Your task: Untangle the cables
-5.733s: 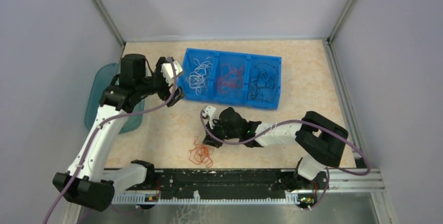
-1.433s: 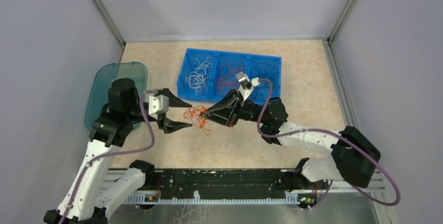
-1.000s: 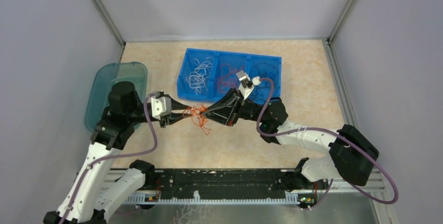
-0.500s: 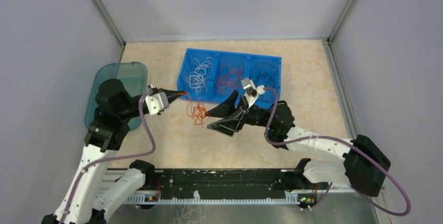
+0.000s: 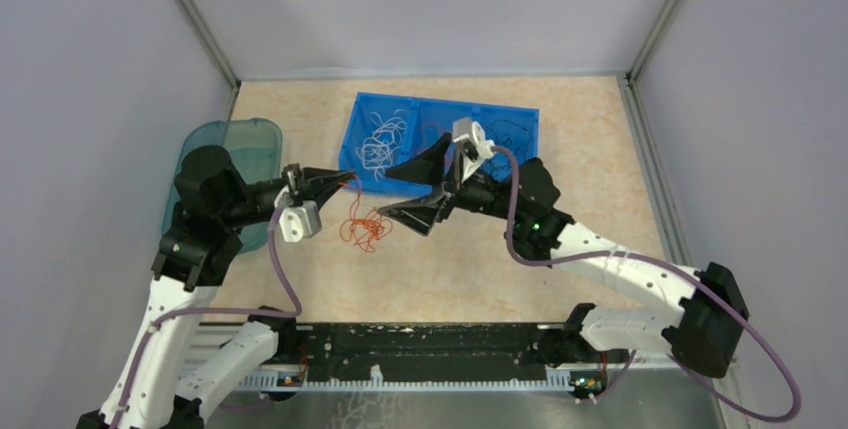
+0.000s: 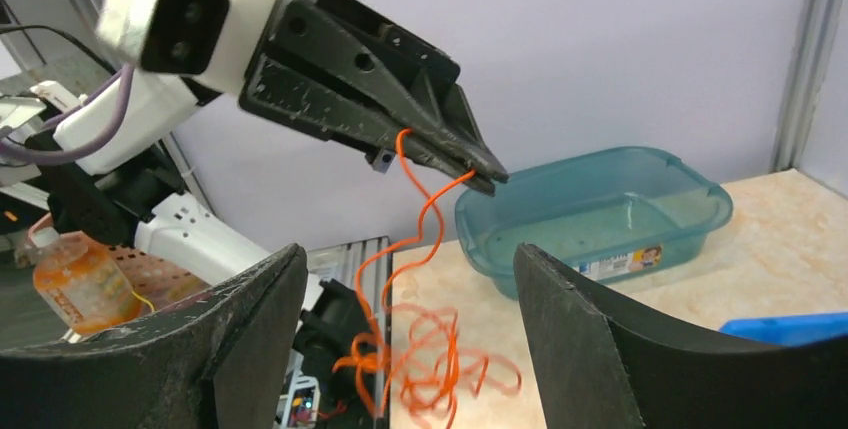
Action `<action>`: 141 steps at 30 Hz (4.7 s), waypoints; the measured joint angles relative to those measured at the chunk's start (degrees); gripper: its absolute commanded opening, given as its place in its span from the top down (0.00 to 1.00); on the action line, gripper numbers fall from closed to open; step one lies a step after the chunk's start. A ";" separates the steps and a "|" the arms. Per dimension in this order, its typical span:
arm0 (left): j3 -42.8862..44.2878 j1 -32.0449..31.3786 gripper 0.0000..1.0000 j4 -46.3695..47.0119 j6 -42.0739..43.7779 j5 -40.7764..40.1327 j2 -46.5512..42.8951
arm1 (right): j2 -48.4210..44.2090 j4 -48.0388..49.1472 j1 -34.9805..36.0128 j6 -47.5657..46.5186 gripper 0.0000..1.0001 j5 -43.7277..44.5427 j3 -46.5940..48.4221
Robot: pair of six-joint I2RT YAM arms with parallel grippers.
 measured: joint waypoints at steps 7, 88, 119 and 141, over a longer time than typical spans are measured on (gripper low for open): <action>-0.02 0.00 0.98 -0.96 2.21 1.01 -0.42 | 10.56 7.65 0.26 7.10 0.51 -2.95 2.34; 29.09 -0.02 1.00 29.33 -42.29 2.38 12.85 | 28.61 22.05 8.31 13.00 0.58 9.97 -16.02; 12.61 -0.07 1.00 22.58 -44.74 7.32 4.50 | 7.76 0.11 6.25 -0.39 0.40 6.10 6.27; 11.19 -0.07 1.00 21.88 -44.13 7.98 4.13 | 12.46 10.40 7.61 9.97 0.36 2.49 9.09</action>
